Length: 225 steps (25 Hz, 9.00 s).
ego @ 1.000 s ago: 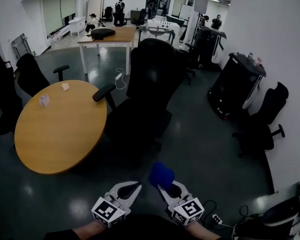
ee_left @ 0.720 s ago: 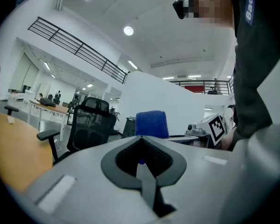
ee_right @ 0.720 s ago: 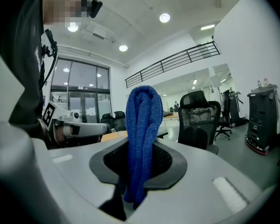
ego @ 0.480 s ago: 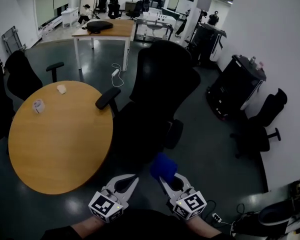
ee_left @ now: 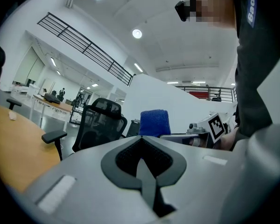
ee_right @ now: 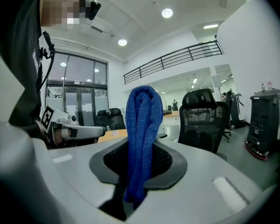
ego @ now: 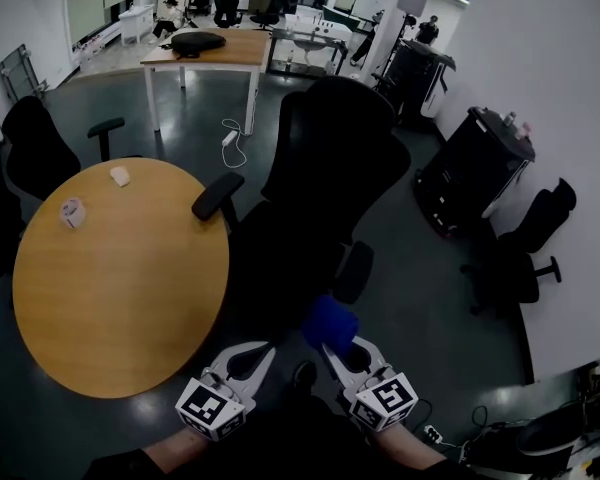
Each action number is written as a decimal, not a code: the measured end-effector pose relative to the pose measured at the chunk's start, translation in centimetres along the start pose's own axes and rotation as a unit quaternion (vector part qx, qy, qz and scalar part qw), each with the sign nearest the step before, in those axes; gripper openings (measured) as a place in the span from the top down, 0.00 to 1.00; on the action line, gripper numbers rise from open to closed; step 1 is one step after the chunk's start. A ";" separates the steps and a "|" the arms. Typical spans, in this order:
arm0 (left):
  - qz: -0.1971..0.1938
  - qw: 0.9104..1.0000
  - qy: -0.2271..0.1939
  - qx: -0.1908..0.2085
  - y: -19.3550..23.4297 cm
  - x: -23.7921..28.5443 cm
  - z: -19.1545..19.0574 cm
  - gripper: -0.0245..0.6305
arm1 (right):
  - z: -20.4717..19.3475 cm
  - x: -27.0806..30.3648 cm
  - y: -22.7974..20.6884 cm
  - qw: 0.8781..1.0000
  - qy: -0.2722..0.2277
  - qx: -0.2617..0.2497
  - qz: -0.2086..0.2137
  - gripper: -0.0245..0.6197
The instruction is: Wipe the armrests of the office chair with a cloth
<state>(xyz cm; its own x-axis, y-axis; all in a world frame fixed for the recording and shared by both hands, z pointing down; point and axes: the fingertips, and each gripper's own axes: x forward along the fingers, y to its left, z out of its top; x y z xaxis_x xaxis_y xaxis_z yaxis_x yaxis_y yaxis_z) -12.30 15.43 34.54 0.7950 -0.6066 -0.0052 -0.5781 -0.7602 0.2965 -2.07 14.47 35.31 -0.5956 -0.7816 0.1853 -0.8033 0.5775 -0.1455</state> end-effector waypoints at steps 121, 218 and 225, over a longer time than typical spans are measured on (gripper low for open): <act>0.340 0.923 0.162 -0.074 55.5 9.2 -15.4 0.94 | -14.4 57.0 -2.9 0.728 0.228 -0.506 0.403 0.82; 0.076 0.950 0.301 0.029 11.7 31.9 -23.6 0.94 | -12.9 17.5 -49.1 0.942 0.274 -0.179 0.070 0.82; 0.083 0.943 0.321 0.023 10.8 32.4 -25.5 0.94 | -13.1 19.2 -48.0 0.943 0.265 -0.180 0.093 0.82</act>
<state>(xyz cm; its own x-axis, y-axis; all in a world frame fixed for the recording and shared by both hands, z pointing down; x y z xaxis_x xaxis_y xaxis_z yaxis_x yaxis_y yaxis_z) 11.91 -6.50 61.89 0.6319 -0.4638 0.6209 -0.6998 -0.6858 0.1999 24.99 -25.15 58.55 -0.5693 -0.4875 0.6621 -0.5782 0.8099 0.0991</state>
